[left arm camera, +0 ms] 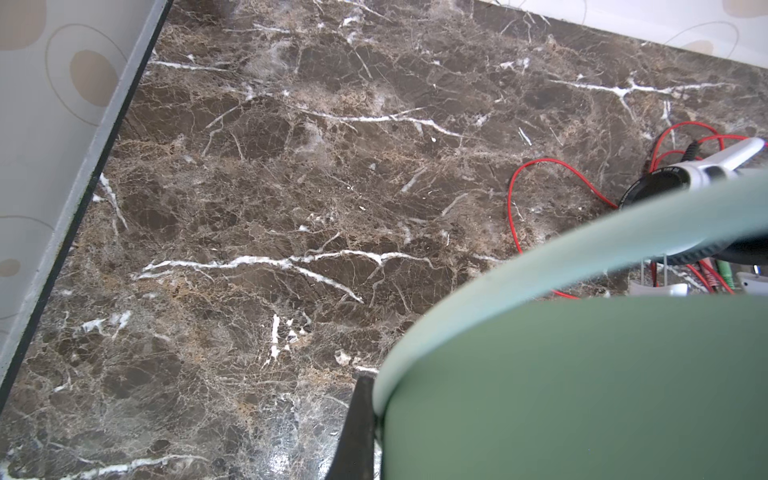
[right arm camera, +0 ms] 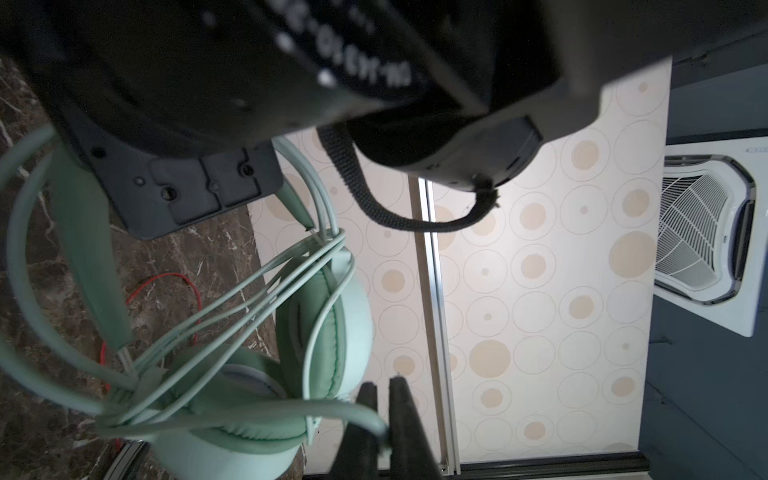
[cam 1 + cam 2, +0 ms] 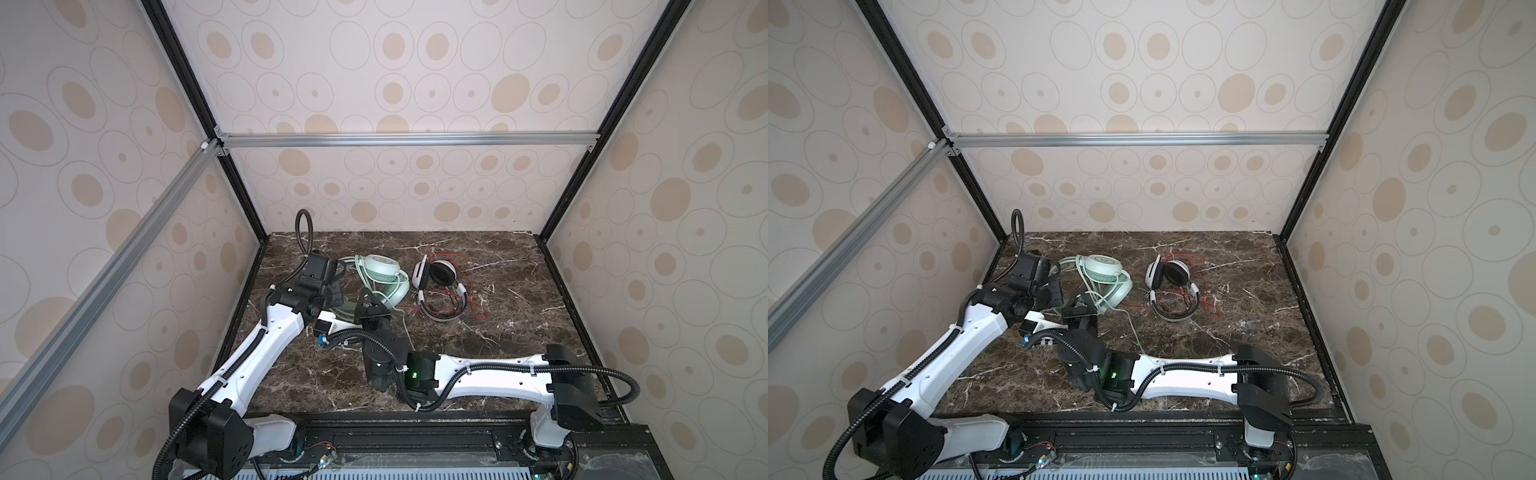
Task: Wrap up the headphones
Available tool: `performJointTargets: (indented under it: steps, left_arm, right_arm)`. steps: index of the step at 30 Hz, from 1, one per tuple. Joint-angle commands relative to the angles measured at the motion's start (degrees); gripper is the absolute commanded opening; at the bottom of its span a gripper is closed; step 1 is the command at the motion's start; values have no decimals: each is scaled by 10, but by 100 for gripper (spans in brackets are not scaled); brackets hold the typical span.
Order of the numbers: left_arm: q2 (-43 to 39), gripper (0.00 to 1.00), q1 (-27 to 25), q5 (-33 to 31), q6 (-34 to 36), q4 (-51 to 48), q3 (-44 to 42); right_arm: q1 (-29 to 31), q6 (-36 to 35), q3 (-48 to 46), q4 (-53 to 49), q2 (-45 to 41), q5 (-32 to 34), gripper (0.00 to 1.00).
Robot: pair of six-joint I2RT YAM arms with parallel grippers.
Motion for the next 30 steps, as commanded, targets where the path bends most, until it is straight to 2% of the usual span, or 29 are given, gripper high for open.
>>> performJointTargets:
  steps: [1,13,16,19,22,27,28,29,30]
  left_arm:
    - [-14,0,-4,-4,0,25,-10]
    - [-51,0,-5,-38,19,-3,-41]
    - [-51,0,-6,-47,22,-6,-41]
    - [-48,0,-7,-46,22,-7,-39]
    - [-47,0,-8,-52,25,-7,-39]
    - [-46,0,-19,-34,24,-2,-46]
    - [-49,0,-23,-20,26,5,-50]
    - [-51,0,-28,-8,29,12,-54]
    - [-55,0,-34,9,30,21,-60]
  right_arm:
    - [-8,-42,51,83,-27,-24,10]
    - [-66,66,20,-43,-122,-42,10]
    - [-67,131,-3,-92,-154,-64,13]
    - [-67,221,-9,-186,-190,-99,18]
    - [-74,259,-12,-215,-215,-118,18]
    - [-94,285,4,-264,-226,-157,11]
    - [-101,298,10,-283,-224,-169,8]
    - [-108,310,15,-295,-223,-178,0]
    - [-115,322,18,-303,-220,-189,0]
